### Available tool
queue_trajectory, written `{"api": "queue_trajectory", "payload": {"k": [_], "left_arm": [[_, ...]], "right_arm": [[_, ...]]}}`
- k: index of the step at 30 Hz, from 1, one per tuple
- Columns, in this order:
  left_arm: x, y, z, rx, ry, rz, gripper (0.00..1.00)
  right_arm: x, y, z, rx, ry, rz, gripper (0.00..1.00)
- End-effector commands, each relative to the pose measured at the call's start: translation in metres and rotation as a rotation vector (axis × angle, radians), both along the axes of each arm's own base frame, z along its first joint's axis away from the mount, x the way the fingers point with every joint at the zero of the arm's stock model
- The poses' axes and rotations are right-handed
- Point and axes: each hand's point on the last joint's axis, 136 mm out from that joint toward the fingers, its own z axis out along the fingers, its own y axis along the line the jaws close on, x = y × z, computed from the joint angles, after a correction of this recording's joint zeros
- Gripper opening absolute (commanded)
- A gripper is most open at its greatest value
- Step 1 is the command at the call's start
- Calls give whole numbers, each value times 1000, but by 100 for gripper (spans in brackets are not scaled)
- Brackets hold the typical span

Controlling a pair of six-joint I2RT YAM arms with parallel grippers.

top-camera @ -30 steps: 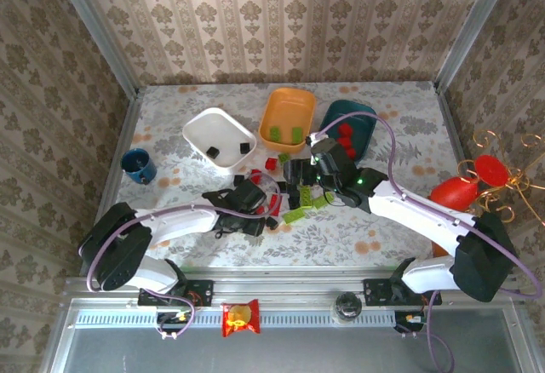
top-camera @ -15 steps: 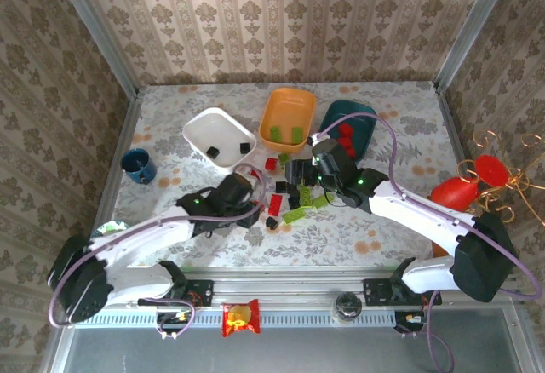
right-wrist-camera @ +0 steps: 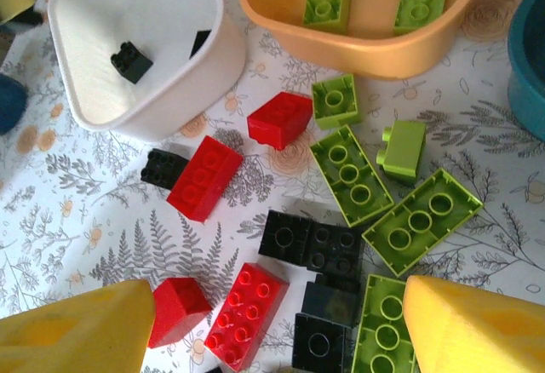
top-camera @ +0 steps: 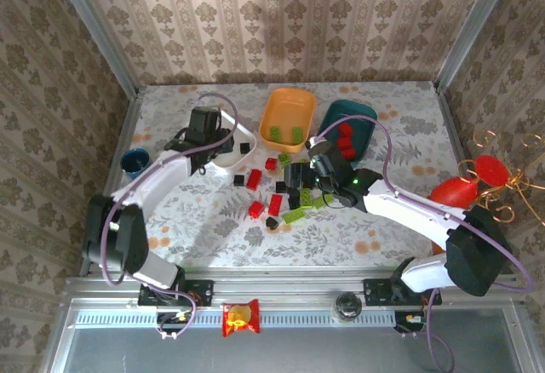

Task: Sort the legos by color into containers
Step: Place the lego in the container, then pick up the lego from the bottom-center of the table.

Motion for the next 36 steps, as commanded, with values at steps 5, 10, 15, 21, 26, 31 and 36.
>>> {"api": "queue_trajectory", "payload": {"k": [5, 10, 15, 21, 26, 31, 36], "left_arm": [[52, 7, -24, 55, 42, 41, 29], [64, 3, -31, 25, 67, 44, 41], [62, -9, -2, -42, 17, 15, 66], [29, -29, 55, -104, -103, -57, 81], [-29, -51, 86, -131, -186, -144, 86], [-81, -48, 82, -131, -196, -184, 98], [-122, -22, 81, -154, -231, -153, 100]], "right_arm": [[-21, 13, -15, -25, 44, 83, 78], [-43, 34, -19, -43, 60, 183, 78], [-67, 58, -43, -110, 108, 283, 79], [-88, 74, -65, -190, 144, 358, 76], [-96, 84, -78, -242, 157, 393, 71], [-95, 92, -91, -302, 156, 399, 69], [-87, 92, -99, -345, 156, 366, 64]]}}
